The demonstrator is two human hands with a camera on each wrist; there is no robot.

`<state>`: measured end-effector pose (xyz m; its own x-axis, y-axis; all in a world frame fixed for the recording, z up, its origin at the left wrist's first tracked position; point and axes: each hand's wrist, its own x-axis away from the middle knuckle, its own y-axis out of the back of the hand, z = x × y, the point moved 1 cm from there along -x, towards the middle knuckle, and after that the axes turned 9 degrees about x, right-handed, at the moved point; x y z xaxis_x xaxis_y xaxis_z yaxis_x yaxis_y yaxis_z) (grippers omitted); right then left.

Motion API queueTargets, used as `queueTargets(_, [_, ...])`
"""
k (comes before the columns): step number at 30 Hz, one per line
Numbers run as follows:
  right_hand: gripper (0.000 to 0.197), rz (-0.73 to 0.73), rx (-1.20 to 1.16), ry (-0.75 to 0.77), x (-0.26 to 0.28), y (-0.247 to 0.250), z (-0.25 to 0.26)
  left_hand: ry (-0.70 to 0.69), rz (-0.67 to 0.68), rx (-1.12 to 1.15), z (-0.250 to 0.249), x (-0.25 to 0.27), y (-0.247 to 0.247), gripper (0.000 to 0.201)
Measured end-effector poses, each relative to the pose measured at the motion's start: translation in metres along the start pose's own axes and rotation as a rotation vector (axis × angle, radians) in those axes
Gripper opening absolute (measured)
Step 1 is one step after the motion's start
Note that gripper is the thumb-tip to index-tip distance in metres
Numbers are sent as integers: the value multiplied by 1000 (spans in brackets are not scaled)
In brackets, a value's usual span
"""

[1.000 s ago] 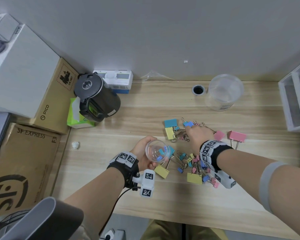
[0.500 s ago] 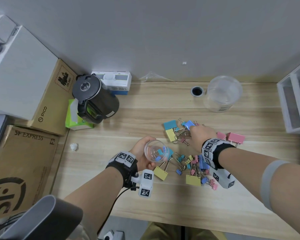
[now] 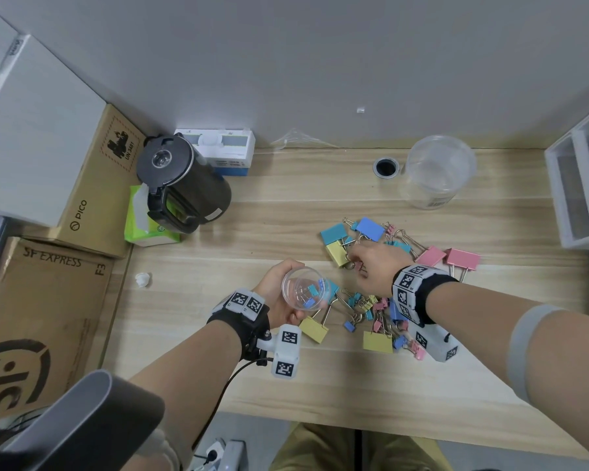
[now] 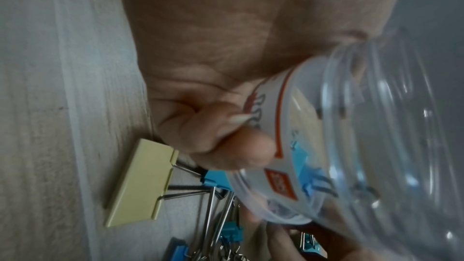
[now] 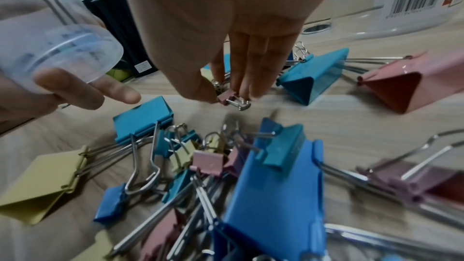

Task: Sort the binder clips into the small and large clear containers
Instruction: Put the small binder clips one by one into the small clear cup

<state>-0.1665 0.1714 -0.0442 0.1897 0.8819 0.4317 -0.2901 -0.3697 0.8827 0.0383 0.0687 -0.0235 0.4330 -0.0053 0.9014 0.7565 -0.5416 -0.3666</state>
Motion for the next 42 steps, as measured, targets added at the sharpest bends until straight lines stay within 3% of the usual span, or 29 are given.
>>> queueTargets(5, [34,111,-21,120,7,2,-2,-9,-3,2,4,-1,0,48])
queueTargets(9, [53,199,-71,142,14,4,-3,-10,3,1,6,3,-3,46])
queueTargets(14, [74,272,48,263,16,-4,6,-18,5,2,9,3,-4,48])
queueTargets(19, [64,243,114,283,18,-19,8,-14,19,1,11,2,-3,48])
queueTargets(25, [47,208,22,246,16,-21,5,-21,15,-11,12,1,-2,50])
queueTargets(32, [62,217,41,255,16,-23,5,-34,-1,-6,10,2,-3,47])
queueTargets(42, [62,176,62,227,14,-30,14,-19,30,-51,11,0,-11,48])
